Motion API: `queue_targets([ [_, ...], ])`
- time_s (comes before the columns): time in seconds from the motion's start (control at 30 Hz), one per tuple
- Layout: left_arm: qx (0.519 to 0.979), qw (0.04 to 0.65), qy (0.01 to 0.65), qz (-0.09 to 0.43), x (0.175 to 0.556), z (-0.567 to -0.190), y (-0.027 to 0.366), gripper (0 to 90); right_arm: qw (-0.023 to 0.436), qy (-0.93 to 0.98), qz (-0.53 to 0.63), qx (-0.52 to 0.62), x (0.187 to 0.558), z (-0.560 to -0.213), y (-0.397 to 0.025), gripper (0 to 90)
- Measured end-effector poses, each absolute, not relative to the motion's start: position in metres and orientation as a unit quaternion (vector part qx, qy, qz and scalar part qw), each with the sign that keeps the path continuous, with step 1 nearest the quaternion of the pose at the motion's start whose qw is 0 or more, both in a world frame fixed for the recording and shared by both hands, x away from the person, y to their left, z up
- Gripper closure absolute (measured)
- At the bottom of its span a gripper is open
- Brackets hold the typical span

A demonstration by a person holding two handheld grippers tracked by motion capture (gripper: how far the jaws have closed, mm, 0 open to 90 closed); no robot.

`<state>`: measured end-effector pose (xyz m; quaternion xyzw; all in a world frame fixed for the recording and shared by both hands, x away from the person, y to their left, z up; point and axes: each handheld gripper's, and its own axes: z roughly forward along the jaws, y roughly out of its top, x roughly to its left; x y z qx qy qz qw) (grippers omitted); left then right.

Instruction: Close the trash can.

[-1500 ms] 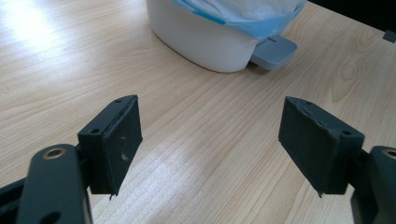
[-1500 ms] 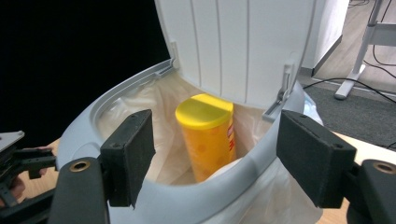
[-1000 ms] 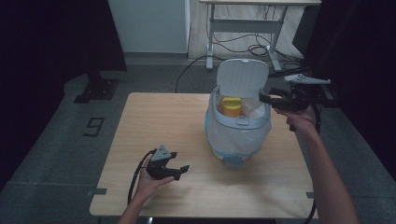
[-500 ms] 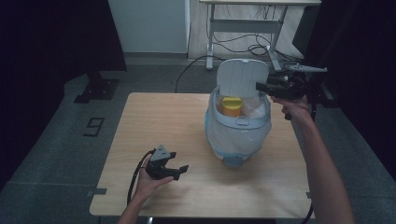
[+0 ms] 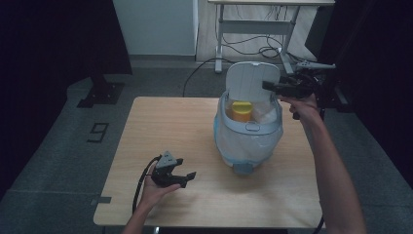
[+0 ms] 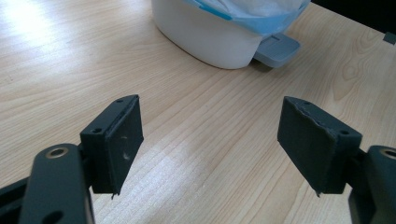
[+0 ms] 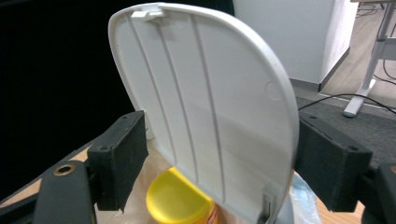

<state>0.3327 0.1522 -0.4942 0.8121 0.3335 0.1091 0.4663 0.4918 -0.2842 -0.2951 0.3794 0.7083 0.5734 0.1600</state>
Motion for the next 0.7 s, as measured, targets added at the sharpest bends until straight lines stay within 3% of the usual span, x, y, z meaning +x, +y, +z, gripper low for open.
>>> queue_targets([
  [0.7,0.81,0.474,0.332,0.097,0.331,-0.493,0.148,22.2,0.17,0.75,0.56,0.307,0.431,-0.312,-0.278,12.5],
])
